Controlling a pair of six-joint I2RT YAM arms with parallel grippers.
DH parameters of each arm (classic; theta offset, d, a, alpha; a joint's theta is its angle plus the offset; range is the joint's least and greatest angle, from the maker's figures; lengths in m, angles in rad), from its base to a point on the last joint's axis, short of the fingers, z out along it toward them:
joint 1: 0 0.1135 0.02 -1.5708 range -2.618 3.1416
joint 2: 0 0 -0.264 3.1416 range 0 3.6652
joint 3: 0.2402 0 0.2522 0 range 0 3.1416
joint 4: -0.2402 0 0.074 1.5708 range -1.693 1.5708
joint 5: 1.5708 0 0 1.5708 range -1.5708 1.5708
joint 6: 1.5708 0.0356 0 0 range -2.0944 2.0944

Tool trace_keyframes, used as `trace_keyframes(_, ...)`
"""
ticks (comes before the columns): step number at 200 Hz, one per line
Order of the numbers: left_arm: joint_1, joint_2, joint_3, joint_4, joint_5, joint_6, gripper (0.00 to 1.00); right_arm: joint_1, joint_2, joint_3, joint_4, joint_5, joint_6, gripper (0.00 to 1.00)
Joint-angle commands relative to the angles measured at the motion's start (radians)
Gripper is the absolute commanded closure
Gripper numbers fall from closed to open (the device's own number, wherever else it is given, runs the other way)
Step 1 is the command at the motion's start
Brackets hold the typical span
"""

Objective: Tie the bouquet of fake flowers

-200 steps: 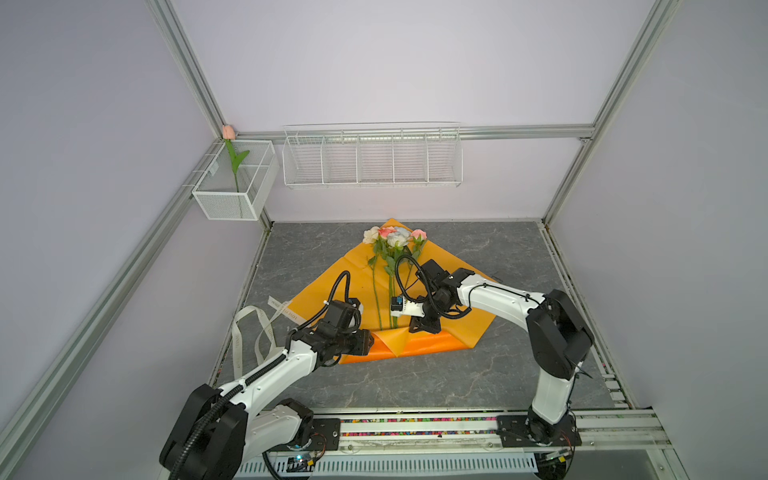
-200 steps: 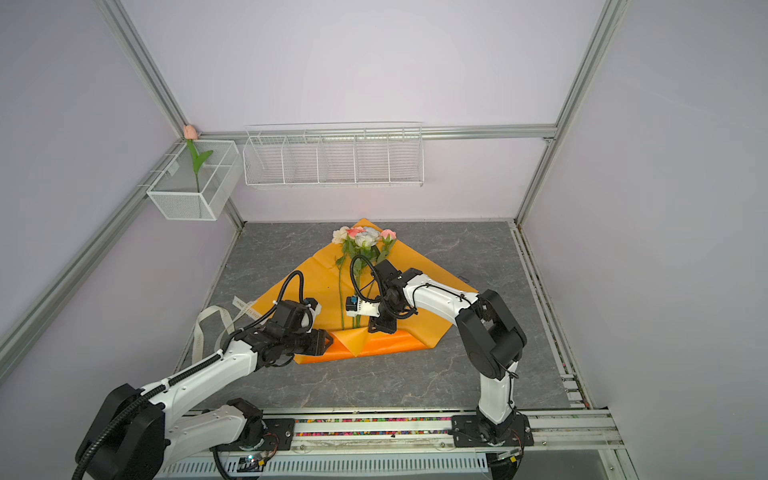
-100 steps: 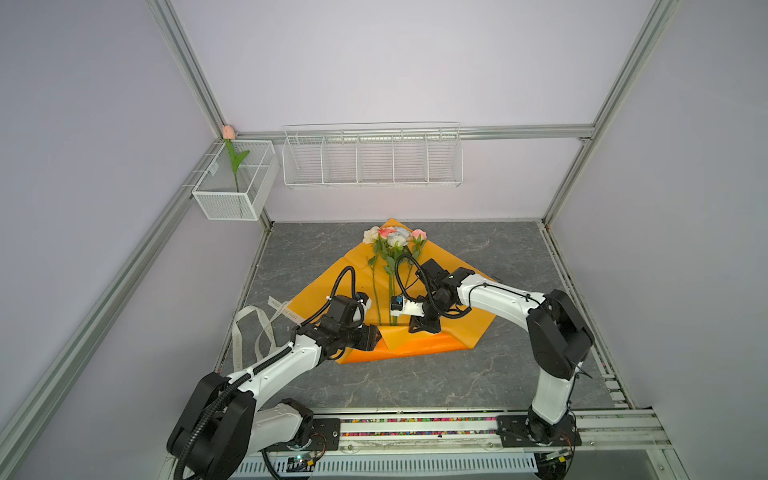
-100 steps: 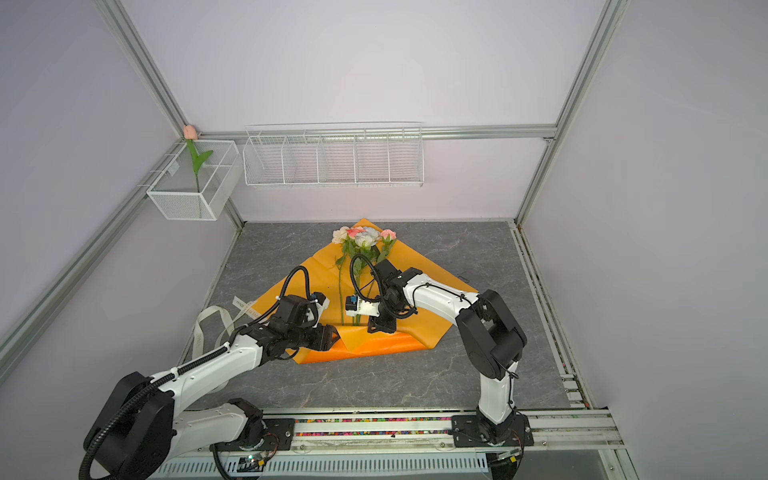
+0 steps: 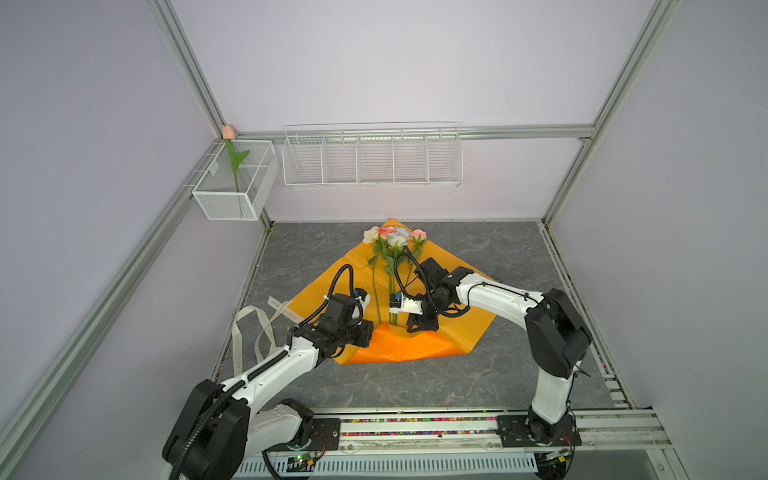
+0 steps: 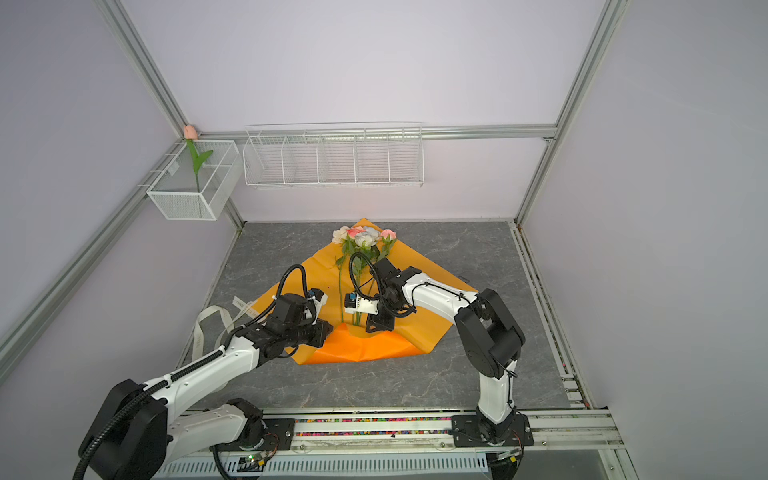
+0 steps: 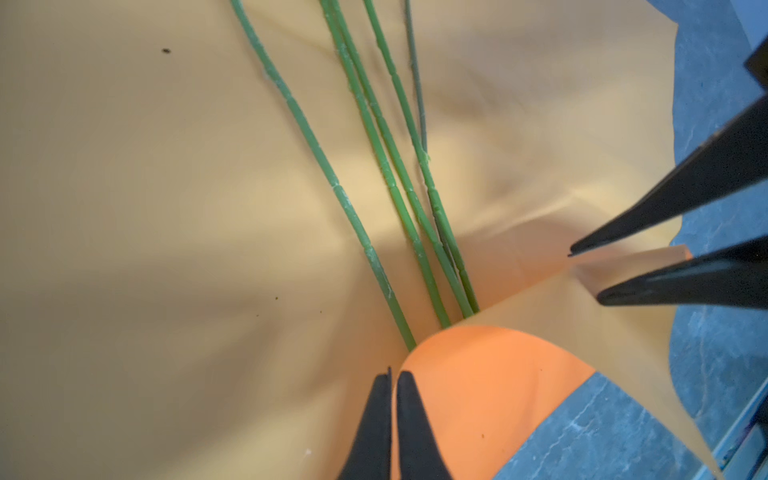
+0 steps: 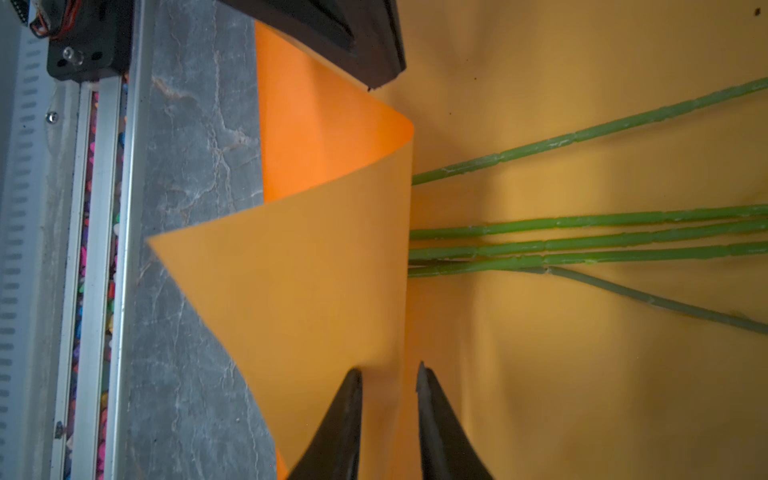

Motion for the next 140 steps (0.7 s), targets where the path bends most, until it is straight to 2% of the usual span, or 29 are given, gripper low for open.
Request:
trace_keyframes(1,0.000,-0.007,0.017,0.000,-0.002,0.002,1.00,-0.008,-0.050,-0.034,0.070,-0.001,0.056,0.72)
trace_keyframes(30,0.000,0.017,0.024,0.002,0.036,-0.010,1.00,-0.010,-0.046,-0.039,0.080,-0.032,0.080,0.72)
trace_keyframes(46,-0.001,0.038,0.030,0.029,0.110,-0.001,1.00,-0.009,-0.032,-0.039,0.076,-0.054,0.087,0.73)
trace_keyframes(57,0.000,0.055,0.042,0.031,0.139,0.002,0.86,-0.009,-0.027,-0.049,0.082,-0.063,0.091,0.75)
trace_keyframes(68,-0.001,0.065,0.056,0.012,0.115,-0.012,0.84,-0.008,-0.028,-0.057,0.090,-0.065,0.095,0.75)
trace_keyframes(76,0.000,0.067,0.064,0.002,0.069,-0.046,0.76,-0.009,-0.025,-0.062,0.098,-0.062,0.103,0.75)
trace_keyframes(84,0.001,0.067,0.066,0.006,0.058,-0.064,0.75,-0.009,-0.022,-0.068,0.102,-0.063,0.106,0.75)
trace_keyframes(101,0.001,0.062,0.050,0.055,0.156,-0.044,0.65,-0.008,-0.012,-0.073,0.103,-0.057,0.107,0.76)
trace_keyframes(115,0.000,0.070,0.034,0.099,0.238,-0.017,0.62,-0.009,-0.009,-0.079,0.111,-0.053,0.109,0.76)
trace_keyframes(140,0.000,0.102,0.054,0.053,0.248,0.036,0.48,-0.009,-0.007,-0.078,0.114,-0.060,0.113,0.76)
